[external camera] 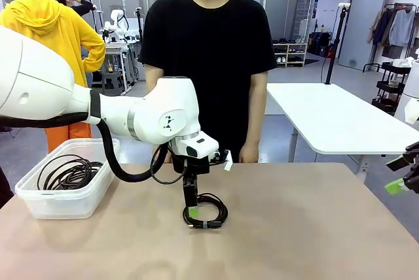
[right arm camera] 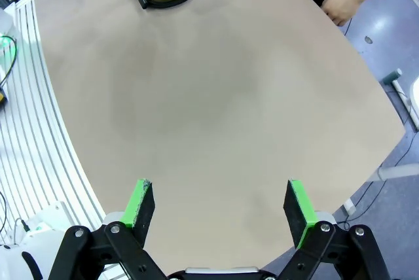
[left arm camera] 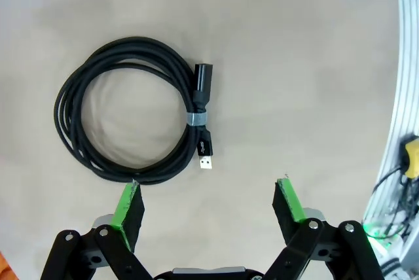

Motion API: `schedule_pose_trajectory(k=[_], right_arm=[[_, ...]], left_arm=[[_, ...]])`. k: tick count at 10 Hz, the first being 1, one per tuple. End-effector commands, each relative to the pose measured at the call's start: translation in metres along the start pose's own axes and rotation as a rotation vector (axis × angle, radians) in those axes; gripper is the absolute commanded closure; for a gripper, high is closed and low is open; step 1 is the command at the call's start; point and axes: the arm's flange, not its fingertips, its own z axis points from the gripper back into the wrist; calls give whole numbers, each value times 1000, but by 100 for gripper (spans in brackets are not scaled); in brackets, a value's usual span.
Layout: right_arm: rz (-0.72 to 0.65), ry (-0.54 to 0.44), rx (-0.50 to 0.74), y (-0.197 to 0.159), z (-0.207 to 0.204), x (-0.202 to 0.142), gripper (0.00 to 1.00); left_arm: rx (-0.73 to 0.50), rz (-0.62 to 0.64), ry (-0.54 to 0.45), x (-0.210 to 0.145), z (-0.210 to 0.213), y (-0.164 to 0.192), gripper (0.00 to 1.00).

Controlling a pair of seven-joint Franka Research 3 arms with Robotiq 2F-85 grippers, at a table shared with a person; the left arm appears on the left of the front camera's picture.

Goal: Organize and store the cables.
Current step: Place the USB Extension Cable into the Organizing box.

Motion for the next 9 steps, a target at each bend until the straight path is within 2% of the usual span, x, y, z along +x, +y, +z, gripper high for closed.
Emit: schedule_pose_trajectory(k=[1,7,9], right_arm=[[-4,-7,7,0,-1,2,0],[-4,-7,7,0,-1,2,0],[-4,-7,7,0,-1,2,0]], left_arm=[[7,-11,5,-3,3,-1,0],[-1,0,-4,-1,1,1,0],[71,39,119,18,-25,-32,0]])
